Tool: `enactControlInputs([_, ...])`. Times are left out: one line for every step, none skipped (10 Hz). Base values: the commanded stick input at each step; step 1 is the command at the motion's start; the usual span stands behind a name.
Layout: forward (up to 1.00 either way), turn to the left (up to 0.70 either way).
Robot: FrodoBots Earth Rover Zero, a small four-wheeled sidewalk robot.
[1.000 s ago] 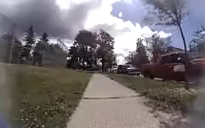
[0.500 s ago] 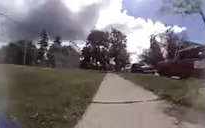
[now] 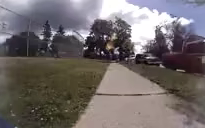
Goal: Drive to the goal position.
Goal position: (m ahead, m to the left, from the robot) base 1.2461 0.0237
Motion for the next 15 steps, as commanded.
enactControlInputs([0.70, 0.02])
enactControlInputs([0.70, 0.00])
enactControlInputs([0.70, 0.00])
enactControlInputs([0.70, 0.00])
enactControlInputs([0.70, 0.00])
enactControlInputs([0.70, 0.00])
enactControlInputs([0.70, 0.00])
enactControlInputs([0.70, 0.00])
enactControlInputs([0.70, 0.00])
enactControlInputs([0.70, 0.00])
enactControlInputs([0.70, 0.00])
enactControlInputs([0.70, 0.00])
enactControlInputs([0.70, 0.00])
enactControlInputs([0.70, 0.00])
enactControlInputs([0.70, 0.00])
